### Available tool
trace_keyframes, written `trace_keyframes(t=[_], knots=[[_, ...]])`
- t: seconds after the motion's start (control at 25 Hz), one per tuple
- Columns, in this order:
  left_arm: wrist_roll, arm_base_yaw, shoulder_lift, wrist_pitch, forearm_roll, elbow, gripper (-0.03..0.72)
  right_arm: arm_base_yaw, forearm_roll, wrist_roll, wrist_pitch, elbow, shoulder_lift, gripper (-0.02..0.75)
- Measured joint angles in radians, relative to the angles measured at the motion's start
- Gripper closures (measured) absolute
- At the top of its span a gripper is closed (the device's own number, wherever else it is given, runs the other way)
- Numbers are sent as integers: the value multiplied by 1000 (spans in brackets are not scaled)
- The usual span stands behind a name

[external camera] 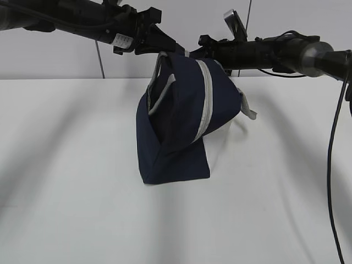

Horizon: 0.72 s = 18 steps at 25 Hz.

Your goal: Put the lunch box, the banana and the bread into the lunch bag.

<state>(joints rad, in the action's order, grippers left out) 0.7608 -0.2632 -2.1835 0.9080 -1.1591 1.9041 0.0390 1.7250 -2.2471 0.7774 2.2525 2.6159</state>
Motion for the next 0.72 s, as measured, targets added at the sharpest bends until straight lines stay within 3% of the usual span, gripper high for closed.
trace_keyframes(t=[0.48, 0.6, 0.72], knots=[[-4, 0, 0, 17, -6, 0, 673, 0, -48, 17, 11, 32, 16, 722], [-23, -2, 11, 65, -22, 1, 621, -17, -16, 21, -45, 72, 34, 622], [-39, -1, 14, 67, -24, 4, 472, -31, 10, 21, -45, 119, 44, 423]])
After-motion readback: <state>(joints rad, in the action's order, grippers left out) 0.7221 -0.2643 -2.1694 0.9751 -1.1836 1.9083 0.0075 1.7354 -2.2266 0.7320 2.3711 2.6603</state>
